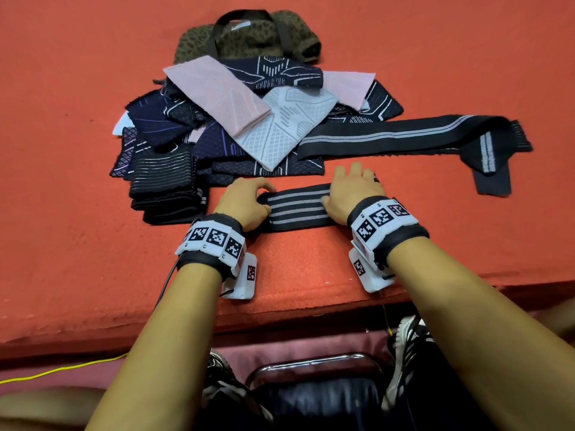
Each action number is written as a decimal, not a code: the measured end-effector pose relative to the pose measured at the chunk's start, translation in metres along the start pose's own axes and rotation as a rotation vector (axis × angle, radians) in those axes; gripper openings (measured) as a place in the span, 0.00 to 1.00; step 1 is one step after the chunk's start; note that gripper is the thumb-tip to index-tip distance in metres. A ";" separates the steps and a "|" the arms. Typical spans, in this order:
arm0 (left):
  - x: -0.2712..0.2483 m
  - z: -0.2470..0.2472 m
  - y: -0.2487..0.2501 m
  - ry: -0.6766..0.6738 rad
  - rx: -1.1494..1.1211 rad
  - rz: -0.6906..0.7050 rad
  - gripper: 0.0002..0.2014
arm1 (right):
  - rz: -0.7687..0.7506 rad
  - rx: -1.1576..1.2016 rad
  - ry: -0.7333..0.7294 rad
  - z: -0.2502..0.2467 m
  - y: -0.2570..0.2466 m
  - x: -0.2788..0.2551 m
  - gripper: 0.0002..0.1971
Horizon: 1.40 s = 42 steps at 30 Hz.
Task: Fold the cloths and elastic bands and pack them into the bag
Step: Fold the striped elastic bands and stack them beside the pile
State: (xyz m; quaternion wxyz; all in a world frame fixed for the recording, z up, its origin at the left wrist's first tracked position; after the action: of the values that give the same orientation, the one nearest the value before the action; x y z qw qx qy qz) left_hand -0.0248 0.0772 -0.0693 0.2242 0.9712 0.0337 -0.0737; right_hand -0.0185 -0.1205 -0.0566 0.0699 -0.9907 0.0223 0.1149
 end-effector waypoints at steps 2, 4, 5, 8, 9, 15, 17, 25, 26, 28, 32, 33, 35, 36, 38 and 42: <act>0.001 -0.001 0.000 0.001 0.010 -0.011 0.19 | -0.077 -0.038 -0.022 0.005 -0.010 -0.004 0.38; 0.002 0.000 -0.003 -0.003 0.036 -0.033 0.18 | -0.131 -0.028 -0.044 0.008 -0.018 -0.008 0.35; 0.002 0.000 -0.005 -0.001 0.053 -0.045 0.18 | -0.174 0.003 -0.048 0.009 -0.023 -0.009 0.28; 0.000 -0.003 -0.011 0.022 0.086 -0.101 0.13 | -0.378 0.084 -0.088 0.011 -0.044 -0.016 0.10; -0.002 -0.005 -0.014 0.029 0.101 -0.126 0.13 | -0.445 0.084 -0.116 0.013 -0.051 -0.021 0.13; -0.006 -0.006 -0.025 -0.028 0.042 -0.166 0.20 | -0.475 0.092 -0.145 0.023 -0.067 -0.029 0.12; -0.008 -0.009 -0.023 -0.025 0.020 -0.163 0.20 | -0.448 0.114 -0.132 0.023 -0.067 -0.027 0.14; -0.008 -0.021 -0.011 0.055 -0.215 -0.139 0.10 | -0.397 0.139 -0.138 0.019 -0.067 -0.023 0.28; -0.008 -0.020 -0.007 0.049 -0.276 -0.138 0.09 | -0.396 0.157 -0.148 0.017 -0.067 -0.022 0.29; -0.008 -0.017 -0.002 0.033 -0.385 -0.143 0.08 | -0.407 0.211 -0.170 0.013 -0.066 -0.019 0.27; -0.007 -0.005 0.006 -0.023 -0.451 -0.134 0.20 | -0.414 0.283 -0.208 0.010 -0.061 -0.012 0.22; -0.009 -0.001 0.010 -0.056 -0.527 -0.146 0.22 | -0.404 0.291 -0.213 0.010 -0.058 -0.010 0.19; -0.012 0.005 0.017 -0.116 -0.730 -0.210 0.22 | -0.411 0.314 -0.240 0.008 -0.055 -0.010 0.14; -0.012 0.006 0.020 -0.126 -0.790 -0.228 0.23 | -0.416 0.341 -0.268 0.007 -0.054 -0.011 0.14; -0.009 0.005 0.021 -0.095 -0.725 -0.188 0.22 | -0.407 0.414 -0.319 0.004 -0.053 -0.013 0.14; -0.007 0.014 0.017 -0.134 -0.646 -0.135 0.09 | -0.309 0.371 -0.157 0.002 -0.040 0.002 0.13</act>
State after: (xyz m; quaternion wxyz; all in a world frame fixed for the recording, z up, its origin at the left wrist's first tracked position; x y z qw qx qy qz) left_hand -0.0317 0.0556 -0.0731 0.5170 0.8384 0.1048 -0.1375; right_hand -0.0149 -0.0807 -0.0535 0.2689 -0.9406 -0.1143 0.1732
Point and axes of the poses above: each hand's wrist, its own x-axis towards the middle knuckle, its own z-axis out of the palm, y = z × x, the point moved 6 cm from there along x, towards the middle knuckle, and after that the axes turned 5 degrees about y, right-handed, at the moved point
